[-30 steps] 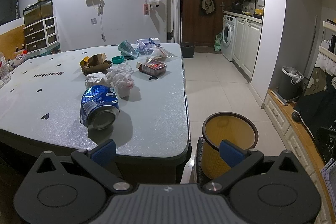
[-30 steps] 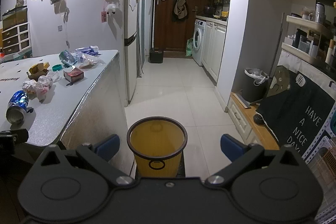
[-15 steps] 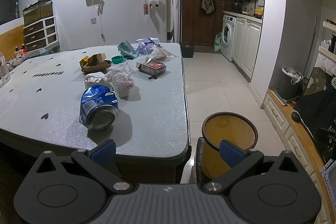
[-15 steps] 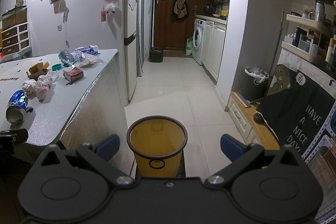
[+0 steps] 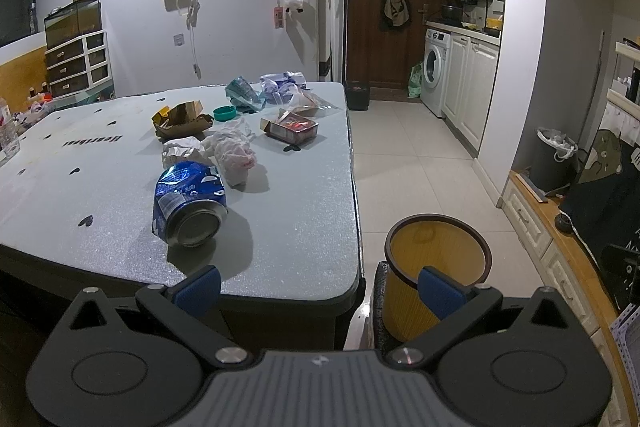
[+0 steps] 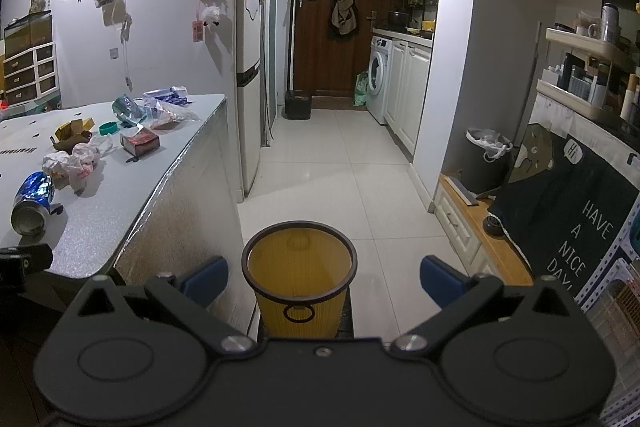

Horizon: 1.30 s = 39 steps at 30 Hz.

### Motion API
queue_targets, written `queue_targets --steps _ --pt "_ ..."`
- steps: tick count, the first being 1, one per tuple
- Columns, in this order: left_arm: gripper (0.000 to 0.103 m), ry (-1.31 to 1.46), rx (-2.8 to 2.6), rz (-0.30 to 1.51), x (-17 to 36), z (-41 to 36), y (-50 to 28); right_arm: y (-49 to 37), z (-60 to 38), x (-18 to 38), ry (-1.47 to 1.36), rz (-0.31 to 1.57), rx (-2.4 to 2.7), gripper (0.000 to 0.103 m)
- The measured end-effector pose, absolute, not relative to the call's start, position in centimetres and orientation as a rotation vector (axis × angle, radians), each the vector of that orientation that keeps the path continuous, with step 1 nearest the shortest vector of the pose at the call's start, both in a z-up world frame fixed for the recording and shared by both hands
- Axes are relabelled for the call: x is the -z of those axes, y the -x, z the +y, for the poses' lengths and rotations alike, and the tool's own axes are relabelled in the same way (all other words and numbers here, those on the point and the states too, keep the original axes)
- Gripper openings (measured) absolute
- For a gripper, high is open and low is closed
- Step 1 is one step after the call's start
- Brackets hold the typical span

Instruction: Collect trash

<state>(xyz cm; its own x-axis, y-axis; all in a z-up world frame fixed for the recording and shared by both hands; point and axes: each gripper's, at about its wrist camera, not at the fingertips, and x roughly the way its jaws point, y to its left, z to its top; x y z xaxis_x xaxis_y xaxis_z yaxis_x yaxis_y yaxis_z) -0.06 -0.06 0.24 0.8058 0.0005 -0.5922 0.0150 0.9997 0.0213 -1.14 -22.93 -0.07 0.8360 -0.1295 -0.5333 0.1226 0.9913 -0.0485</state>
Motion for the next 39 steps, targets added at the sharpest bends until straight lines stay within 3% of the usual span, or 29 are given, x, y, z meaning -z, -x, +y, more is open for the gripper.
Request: queue_targets --steps 20,39 --pt "0.103 -0.005 -0.032 0.612 0.1 1.0 -1.2 0.2 -23.1 0.3 -0.005 0.528 0.115 0.103" --pt "0.103 0.112 -0.248 0.689 3.5 8.5 -9.0 -9.0 -21.1 3.0 -0.055 0.539 -0.028 0.103"
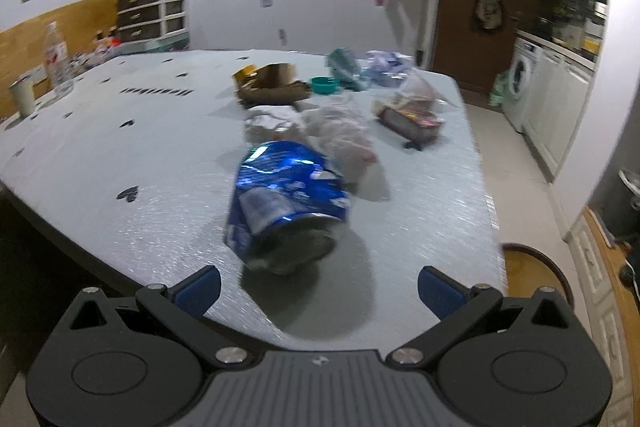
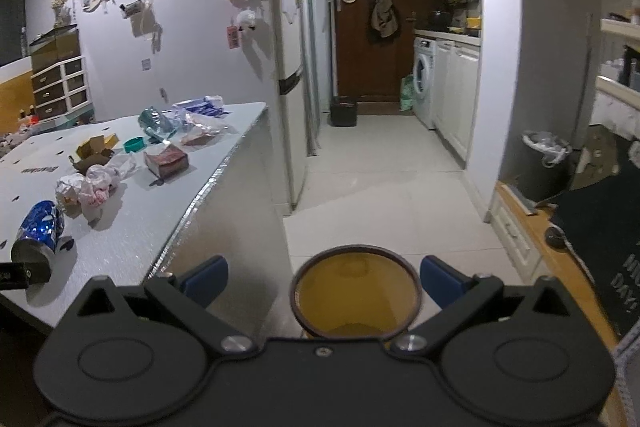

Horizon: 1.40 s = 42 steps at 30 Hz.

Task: Collect trash
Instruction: 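Reach the left tool to the blue Pepsi can while the right tool reaches the white plastic bag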

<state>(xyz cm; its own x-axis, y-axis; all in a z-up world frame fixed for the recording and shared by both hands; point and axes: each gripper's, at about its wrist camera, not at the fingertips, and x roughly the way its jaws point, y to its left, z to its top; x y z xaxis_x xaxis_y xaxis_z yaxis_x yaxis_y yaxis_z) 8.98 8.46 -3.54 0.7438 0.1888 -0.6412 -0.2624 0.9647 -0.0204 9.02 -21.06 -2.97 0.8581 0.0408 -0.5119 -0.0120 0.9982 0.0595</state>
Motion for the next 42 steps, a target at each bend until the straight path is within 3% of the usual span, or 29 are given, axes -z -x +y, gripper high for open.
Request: queue_targets --steps 15,24,26,31,34,38,42 --pt "0.103 0.172 -0.331 0.648 2.2 12.6 -13.1 -17.8 -14.8 2.5 -0.105 0.52 -0.323 0.103" --pt "0.103 0.358 -0.248 0.661 1.2 14.9 -13.2 -21.3 -10.7 3.1 -0.168 0.55 -0.518 0.103" --pt "0.103 0.365 -0.25 0.668 1.0 15.0 -13.2 -21.8 -10.0 3.7 -0.19 0.562 -0.544 0.096" --pt "0.103 0.394 -0.188 0.686 0.7 15.1 -13.4 -23.5 -8.2 6.0 -0.269 0.684 -0.665 0.049" --pt "0.103 0.451 -0.138 0.696 1.0 15.4 -13.7 -24.5 -7.1 7.2 -0.341 0.767 -0.737 0.038" --pt "0.103 0.463 -0.141 0.729 1.6 15.5 -14.2 -24.5 -5.3 7.8 -0.353 0.806 -0.819 0.032" --pt "0.103 0.537 -0.112 0.743 2.1 16.6 -14.5 -24.6 -3.7 8.0 -0.372 0.833 -0.892 0.02"
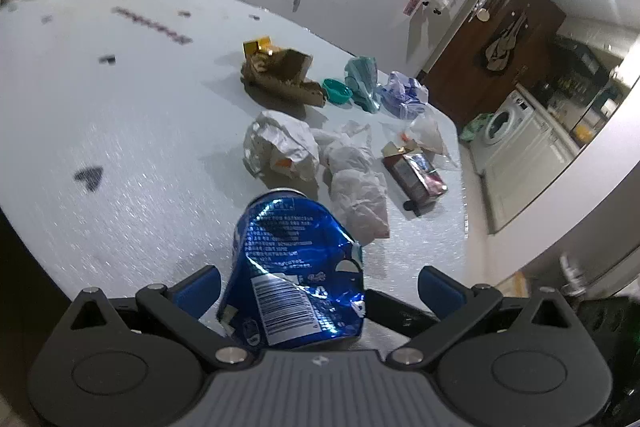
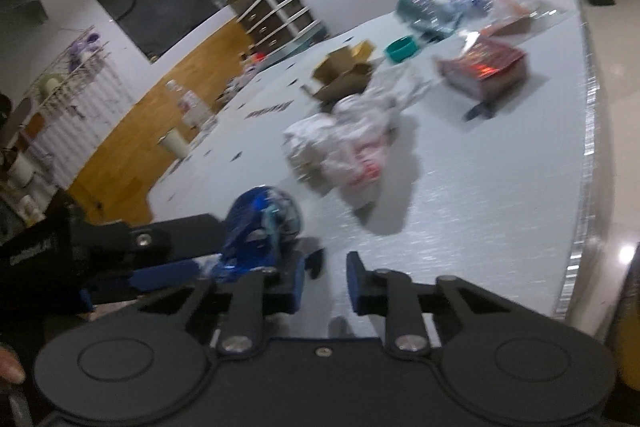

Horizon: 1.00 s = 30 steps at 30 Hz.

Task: Collect trash
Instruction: 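Reach the left tool to the blue Pepsi can while the right tool reaches the white plastic bag, then close the left tool on the Pepsi can while the right tool grasps the white plastic bag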

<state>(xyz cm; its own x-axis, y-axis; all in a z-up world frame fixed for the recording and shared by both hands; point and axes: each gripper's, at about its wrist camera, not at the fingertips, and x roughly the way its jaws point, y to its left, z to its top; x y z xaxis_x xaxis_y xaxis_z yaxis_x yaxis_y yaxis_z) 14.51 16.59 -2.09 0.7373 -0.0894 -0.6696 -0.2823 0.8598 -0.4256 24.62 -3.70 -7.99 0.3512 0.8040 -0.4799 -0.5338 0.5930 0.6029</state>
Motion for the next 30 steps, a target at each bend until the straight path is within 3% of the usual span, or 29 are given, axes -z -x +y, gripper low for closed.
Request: queue_targets --steps 4,19,30 --pt "0.1 0.554 -0.104 0.748 2.3 17.0 -14.9 -24.1 -2.7 7.4 -0.378 0.813 -0.953 0.014" --pt "0.053 0.521 -0.02 0.884 3.2 19.0 -16.6 -23.2 -0.1 7.6 -0.286 0.798 -0.968 0.012" --pt "0.052 0.591 -0.073 0.829 3.8 20.1 -15.5 -25.2 -2.0 7.6 -0.323 0.777 -0.859 0.012"
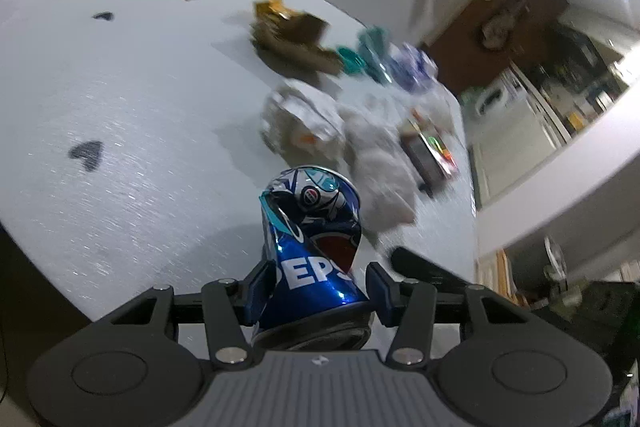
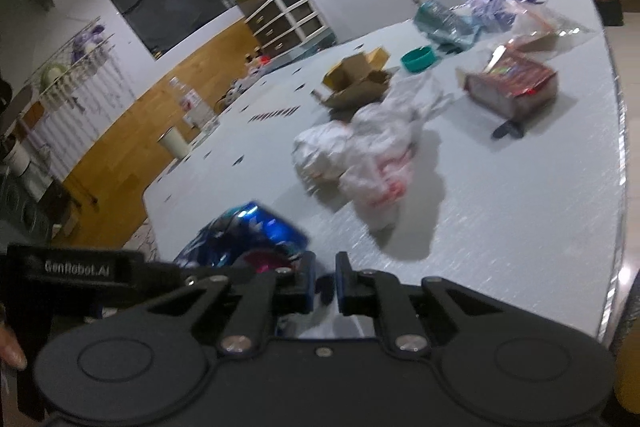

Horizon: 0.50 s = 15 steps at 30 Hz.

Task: Collect trash
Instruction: 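Close the left tool on the Pepsi can while the right tool grasps the white plastic bag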

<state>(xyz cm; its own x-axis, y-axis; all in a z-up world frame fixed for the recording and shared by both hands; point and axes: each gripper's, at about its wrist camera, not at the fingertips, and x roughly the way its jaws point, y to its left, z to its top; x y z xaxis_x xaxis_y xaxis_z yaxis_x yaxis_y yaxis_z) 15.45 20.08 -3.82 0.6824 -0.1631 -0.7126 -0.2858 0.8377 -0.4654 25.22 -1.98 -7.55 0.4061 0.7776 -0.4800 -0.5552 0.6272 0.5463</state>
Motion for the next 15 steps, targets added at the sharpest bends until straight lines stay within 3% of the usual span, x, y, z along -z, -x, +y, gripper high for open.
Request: queue_targets --steps 2,8,10,12,15 --pt "0.052 0.614 -0.109 0.806 3.9 20.6 -15.3 -25.8 -2.6 7.1 -0.326 0.758 -0.834 0.014" --pt "0.053 0.681 -0.103 0.808 4.2 21.2 -15.6 -27.4 -4.0 5.2 -0.312 0.705 -0.752 0.042" --pt "0.053 0.695 -0.09 0.819 4.5 21.1 -15.6 -28.3 -3.8 4.6 -0.304 0.681 -0.717 0.072" --pt "0.054 0.707 -0.076 0.828 4.7 20.9 -15.6 -29.3 -2.9 4.1 -0.284 0.667 -0.701 0.077" --pt "0.055 0.729 -0.056 0.834 4.9 20.8 -15.3 -30.7 -0.7 4.1 -0.234 0.685 -0.712 0.077"
